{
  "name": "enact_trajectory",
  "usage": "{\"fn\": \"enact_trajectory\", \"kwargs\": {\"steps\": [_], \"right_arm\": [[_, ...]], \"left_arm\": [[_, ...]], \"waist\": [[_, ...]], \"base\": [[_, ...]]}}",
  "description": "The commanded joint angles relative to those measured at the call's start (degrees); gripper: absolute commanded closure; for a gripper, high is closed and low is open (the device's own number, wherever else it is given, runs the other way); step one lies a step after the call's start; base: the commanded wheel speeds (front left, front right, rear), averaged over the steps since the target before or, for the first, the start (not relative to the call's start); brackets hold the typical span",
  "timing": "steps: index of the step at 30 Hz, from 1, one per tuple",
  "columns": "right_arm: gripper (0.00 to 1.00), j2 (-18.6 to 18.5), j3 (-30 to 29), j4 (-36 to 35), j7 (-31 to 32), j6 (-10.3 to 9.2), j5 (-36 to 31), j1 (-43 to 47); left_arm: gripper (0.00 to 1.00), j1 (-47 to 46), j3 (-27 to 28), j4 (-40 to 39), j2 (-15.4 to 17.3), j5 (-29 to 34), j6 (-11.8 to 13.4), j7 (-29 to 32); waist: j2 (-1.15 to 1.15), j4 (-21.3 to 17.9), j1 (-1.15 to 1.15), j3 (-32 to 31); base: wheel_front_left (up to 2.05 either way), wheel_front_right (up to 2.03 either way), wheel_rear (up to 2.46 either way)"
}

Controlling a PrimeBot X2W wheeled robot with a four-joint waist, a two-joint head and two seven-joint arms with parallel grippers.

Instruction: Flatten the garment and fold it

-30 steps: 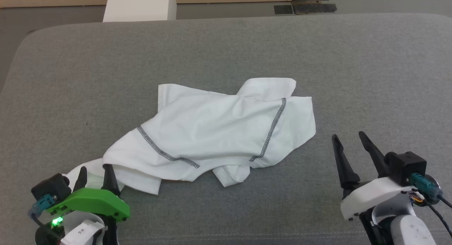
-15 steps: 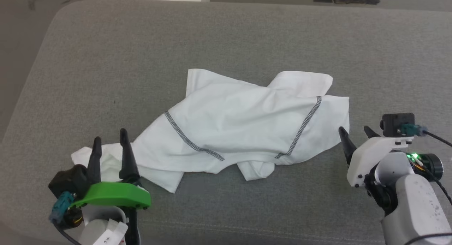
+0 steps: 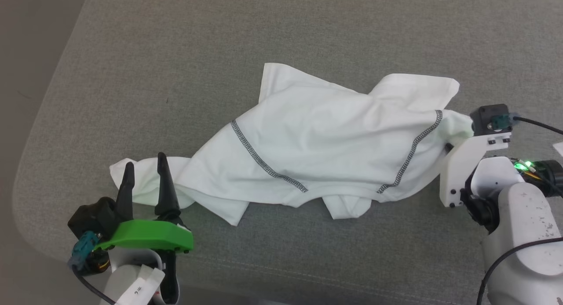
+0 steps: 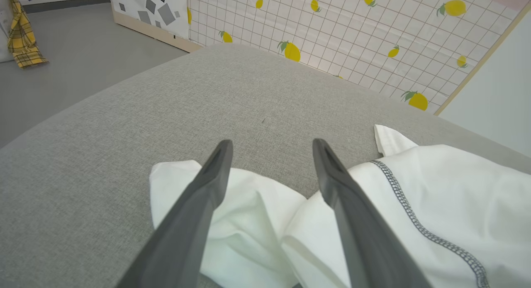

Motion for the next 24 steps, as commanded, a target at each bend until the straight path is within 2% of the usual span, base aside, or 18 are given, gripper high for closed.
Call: {"fn": "enact_trajectory", "kwargs": {"steps": [1, 6, 13, 17, 20, 24], "right_arm": [[1.0, 0.03, -0.47, -0.68, -1.26, -0.09, -0.89, 1.05], [1.0, -0.91, -4.41, -8.33, -5.58, -0.09, -3.9, -1.37], [1.0, -5.25, -12.09, -20.31, -2.29, -0.09, -8.57, 1.55], [1.0, -5.73, -16.67, -25.93, -0.24, -0.09, -9.22, 6.28], [1.0, -3.87, -18.63, -26.66, 1.72, -0.09, -8.11, 10.21], [1.0, -1.12, -18.82, -22.69, 5.06, -0.09, -4.84, 15.16]], "left_arm": [[0.0, -0.54, 0.51, 0.28, -0.32, 0.49, -0.39, -0.25], [0.0, -0.42, 1.35, 1.26, -0.54, 1.19, -1.23, -0.26], [0.0, -0.14, 1.04, 2.17, -0.62, 1.3, -1.73, -0.26], [0.0, 0.05, 0.57, 2.45, -0.63, 1.03, -1.58, -0.26], [0.0, 0.08, 0.32, 2.61, -0.63, 1.06, -1.63, -0.26], [0.0, -0.12, -0.34, 3.02, -0.64, 1.07, -1.83, -0.26]], "waist": [[0.0, -0.62, 0.0, -0.61], [0.0, -2.65, 0.0, -2.49], [0.0, -4.91, 0.0, -4.62], [0.0, -5.83, 0.0, -5.16], [0.0, -6.42, 0.0, -5.31], [0.0, -7.15, 0.0, -5.44]], "base": [[0.0, 0.0, 0.0], [0.0, 0.0, 0.0], [0.0, 0.0, 0.0], [0.0, 0.0, 0.0], [0.0, 0.0, 0.0], [0.0, 0.0, 0.0]]}}
